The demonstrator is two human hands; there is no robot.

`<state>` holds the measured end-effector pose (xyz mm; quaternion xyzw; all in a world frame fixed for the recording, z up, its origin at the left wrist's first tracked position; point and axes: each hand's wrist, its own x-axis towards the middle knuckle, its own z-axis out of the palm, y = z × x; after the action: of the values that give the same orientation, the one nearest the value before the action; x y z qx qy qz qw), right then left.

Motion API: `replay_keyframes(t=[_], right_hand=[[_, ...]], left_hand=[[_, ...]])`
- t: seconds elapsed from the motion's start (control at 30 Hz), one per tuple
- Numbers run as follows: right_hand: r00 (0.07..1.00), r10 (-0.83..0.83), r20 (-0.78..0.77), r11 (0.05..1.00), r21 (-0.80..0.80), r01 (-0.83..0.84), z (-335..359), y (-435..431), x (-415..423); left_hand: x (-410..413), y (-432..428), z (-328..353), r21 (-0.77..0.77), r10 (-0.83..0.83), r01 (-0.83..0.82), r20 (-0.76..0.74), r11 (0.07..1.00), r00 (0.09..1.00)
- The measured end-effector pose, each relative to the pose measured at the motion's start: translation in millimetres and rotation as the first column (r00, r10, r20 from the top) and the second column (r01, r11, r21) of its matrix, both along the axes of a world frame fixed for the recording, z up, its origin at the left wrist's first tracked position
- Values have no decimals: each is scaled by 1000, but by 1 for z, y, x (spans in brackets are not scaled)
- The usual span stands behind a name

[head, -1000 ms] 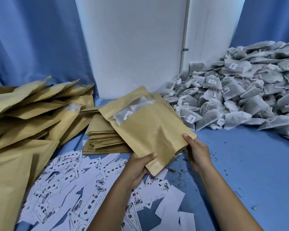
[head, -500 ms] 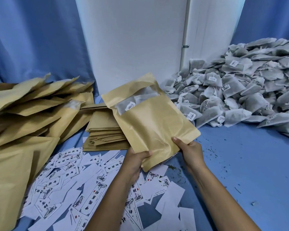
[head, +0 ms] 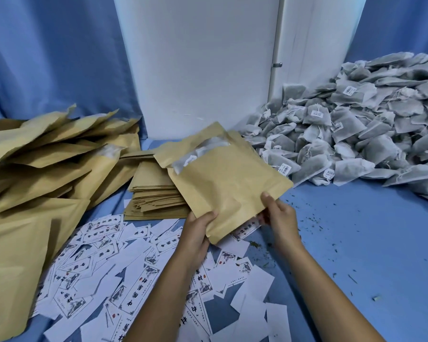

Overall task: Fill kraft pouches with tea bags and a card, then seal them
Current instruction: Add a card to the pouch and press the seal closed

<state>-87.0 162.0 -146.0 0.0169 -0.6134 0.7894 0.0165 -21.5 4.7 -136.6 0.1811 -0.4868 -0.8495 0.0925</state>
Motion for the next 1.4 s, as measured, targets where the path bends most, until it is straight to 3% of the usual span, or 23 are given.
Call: replay_keyframes(t=[0.1, 0.23, 0.33, 0.47, 0.57, 0.7, 0.83, 0.9, 0.97, 1.0, 1.07, 1.1, 1.13, 1.17, 1.23, 1.3, 1.4], right_hand=[[956, -81, -282, 994, 44, 97, 9, 3, 8], [758, -14, -652, 909, 307, 281, 7, 2, 12], [640, 23, -768, 867, 335, 370, 3, 1, 9], [402, 89, -911, 740, 331, 585, -6, 1, 6], [356, 73, -932, 637, 318, 702, -8, 1, 10], [427, 111, -897, 557, 412, 721, -2, -8, 19], [696, 236, -678, 431, 715, 550, 2, -21, 26], [777, 305, -551, 346, 824, 448, 2, -23, 26], [791, 345, -505, 389, 844, 369, 3, -18, 21], [803, 294, -518, 510, 796, 327, 5, -14, 21], [840, -31, -542, 852, 425, 306, 13, -5, 21], [855, -221, -470, 922, 185, 340, 16, 1, 18], [873, -338, -352, 931, 14, 365, 19, 6, 16], [906, -357, -227, 934, -69, 351, 20, 10, 13], [992, -126, -5, 986, -113, 125, 19, 10, 6], [983, 114, 145, 982, -166, -89, 12, 5, 1], [972, 180, 152, 971, -183, -151, 7, 2, 0]], left_hand=[[-1, -3, 3, 85, 36, -35, -2, 996, 999], [0, -4, 6, 123, 24, -21, -25, 992, 999], [1, -3, 7, 112, 9, -7, -18, 994, 1000], [2, -3, 7, 125, 2, 1, -24, 992, 1000], [1, -2, 7, 112, 18, -13, -49, 994, 999], [-2, 3, 4, 4, 33, -33, 3, 999, 999], [-1, 8, 1, -79, -26, 31, 67, 996, 997], [0, 7, 0, -88, -41, 48, 78, 995, 996], [-1, 7, 1, -60, -43, 47, 66, 997, 997], [-1, 7, 2, -32, -29, 31, 56, 999, 998], [-1, 5, 3, 25, 2, -3, 33, 1000, 999], [-1, 4, 4, 38, 8, -10, 32, 999, 999], [0, 3, 5, 38, 9, -10, 35, 999, 999], [0, 3, 5, 28, 3, -4, 44, 1000, 999], [0, 5, 4, -6, -19, 20, 69, 1000, 997], [1, 7, 3, -6, -37, 38, 88, 999, 995], [4, 7, 3, 60, -122, 118, 74, 991, 990]])
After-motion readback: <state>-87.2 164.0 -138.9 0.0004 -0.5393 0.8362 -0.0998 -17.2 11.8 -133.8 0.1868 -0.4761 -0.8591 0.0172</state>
